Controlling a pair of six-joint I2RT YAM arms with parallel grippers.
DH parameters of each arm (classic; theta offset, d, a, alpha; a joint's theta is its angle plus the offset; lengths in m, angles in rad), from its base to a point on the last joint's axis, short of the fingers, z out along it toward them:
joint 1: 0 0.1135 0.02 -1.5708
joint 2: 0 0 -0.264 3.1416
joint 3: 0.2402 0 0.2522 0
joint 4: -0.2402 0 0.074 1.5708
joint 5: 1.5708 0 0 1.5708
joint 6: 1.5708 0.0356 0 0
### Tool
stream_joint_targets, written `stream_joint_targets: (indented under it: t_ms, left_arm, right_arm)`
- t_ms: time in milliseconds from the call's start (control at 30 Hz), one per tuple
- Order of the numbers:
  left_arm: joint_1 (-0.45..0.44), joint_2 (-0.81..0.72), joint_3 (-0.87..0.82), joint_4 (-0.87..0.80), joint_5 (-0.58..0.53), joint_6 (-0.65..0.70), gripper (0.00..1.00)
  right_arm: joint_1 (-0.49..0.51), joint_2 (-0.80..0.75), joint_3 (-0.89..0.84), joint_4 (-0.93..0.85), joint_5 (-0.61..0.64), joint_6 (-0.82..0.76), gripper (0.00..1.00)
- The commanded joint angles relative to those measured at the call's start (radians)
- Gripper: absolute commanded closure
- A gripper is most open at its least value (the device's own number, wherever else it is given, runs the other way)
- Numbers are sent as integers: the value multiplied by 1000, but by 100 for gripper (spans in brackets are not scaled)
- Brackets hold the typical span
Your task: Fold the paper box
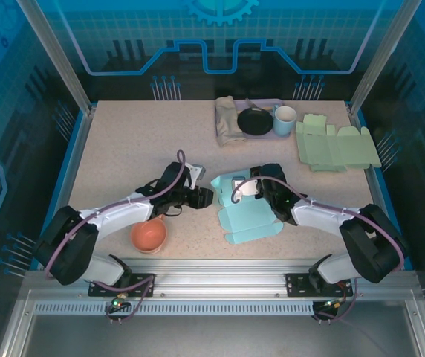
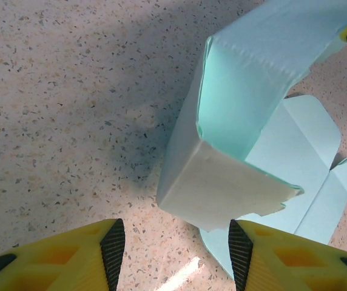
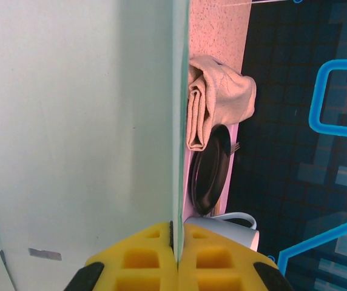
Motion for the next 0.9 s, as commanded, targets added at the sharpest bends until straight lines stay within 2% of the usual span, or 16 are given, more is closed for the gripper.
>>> stream_joint_targets:
  t_ms: [0, 400, 533, 867]
  left_arm:
    - [2, 29, -18, 48, 25, 31, 48]
    - [-19, 62, -28, 110, 35, 54, 51]
    - [-38, 80, -27, 125, 41, 48, 51]
    - [-78, 125, -17, 140, 24, 43, 54]
  right_arm:
    - [18, -10, -23, 95, 23, -15, 100]
    - [33, -8, -30, 86, 28, -12, 100]
    - [50, 9, -66, 197, 80, -32, 100]
    - [61, 10, -87, 236, 111, -26, 100]
